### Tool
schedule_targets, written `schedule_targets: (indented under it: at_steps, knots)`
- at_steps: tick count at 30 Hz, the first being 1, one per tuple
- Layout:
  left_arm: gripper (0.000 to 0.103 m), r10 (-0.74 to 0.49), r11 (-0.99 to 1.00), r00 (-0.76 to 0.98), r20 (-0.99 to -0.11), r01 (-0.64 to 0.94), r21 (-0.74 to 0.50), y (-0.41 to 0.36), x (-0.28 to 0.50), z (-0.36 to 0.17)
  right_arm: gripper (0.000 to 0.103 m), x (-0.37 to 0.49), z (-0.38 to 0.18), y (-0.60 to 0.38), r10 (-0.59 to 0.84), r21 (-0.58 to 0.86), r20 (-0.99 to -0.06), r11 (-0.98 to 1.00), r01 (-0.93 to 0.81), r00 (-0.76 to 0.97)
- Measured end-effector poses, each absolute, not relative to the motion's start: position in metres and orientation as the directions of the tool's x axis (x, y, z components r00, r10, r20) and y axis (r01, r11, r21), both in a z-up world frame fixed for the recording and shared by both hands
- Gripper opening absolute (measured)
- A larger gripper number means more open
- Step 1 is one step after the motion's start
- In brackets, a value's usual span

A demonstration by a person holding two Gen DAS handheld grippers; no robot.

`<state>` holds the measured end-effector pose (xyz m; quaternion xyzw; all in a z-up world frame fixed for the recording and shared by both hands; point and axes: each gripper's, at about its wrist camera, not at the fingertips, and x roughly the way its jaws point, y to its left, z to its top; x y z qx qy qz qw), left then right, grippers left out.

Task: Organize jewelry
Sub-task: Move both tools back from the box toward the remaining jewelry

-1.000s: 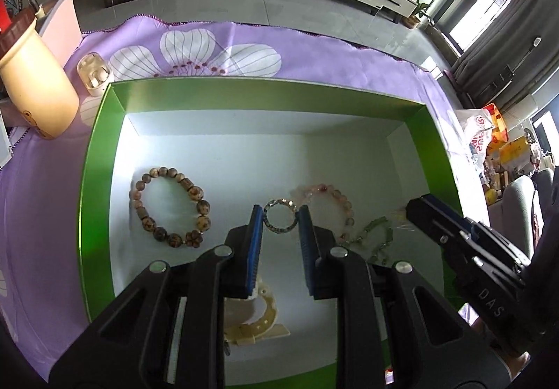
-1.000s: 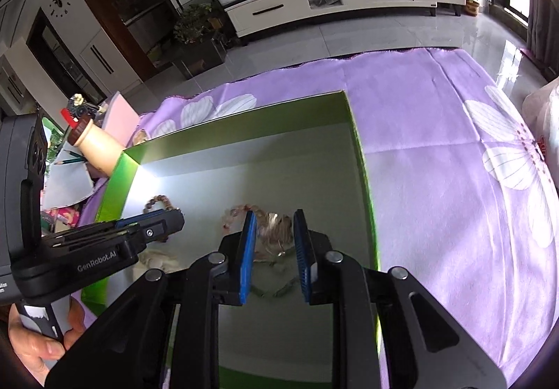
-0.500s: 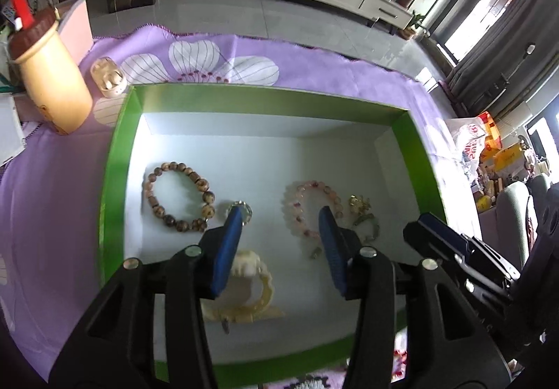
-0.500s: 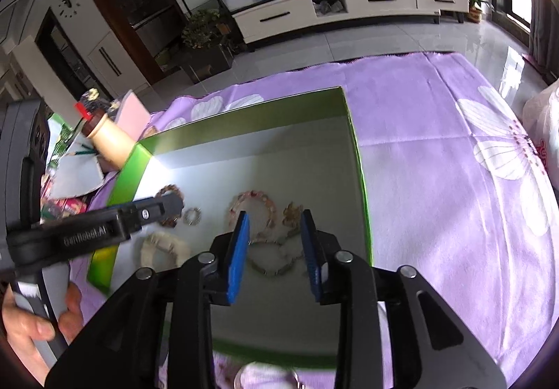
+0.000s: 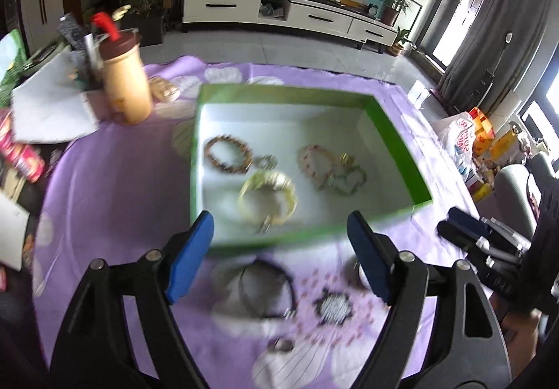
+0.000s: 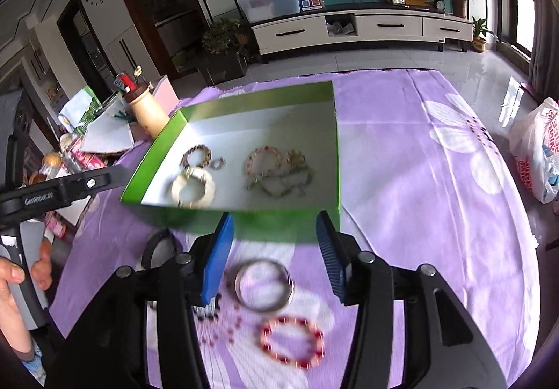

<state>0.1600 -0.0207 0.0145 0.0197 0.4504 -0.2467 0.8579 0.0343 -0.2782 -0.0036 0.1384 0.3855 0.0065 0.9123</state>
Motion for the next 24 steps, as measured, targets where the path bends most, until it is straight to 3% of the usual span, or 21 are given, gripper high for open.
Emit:
schedule_targets:
  at_steps: [11,18,24]
  knots:
    - [0.08,-0.361,0.89,0.449,-0.817,0.428,-0.158,0.038,0.096,-0.037,0.05,-0.024,-0.027,-0.258,0.089,0.206,-0.742,0.974,0.1,0.664]
    - [0.08,-0.416,0.892,0.396,-0.818,0.35,-0.284,0.058,0.066,-0.07,0.05,-0.043,-0.062,-0.234,0.088,0.15,-0.774,0.988,0.047,0.627]
    - [0.08,-0.388,0.886,0.409,-0.826,0.414,-0.211,0.04,0.051,-0.072,0.05,-0.051,-0.078,-0.238,0.058,0.153,-0.764,0.984,0.093,0.643]
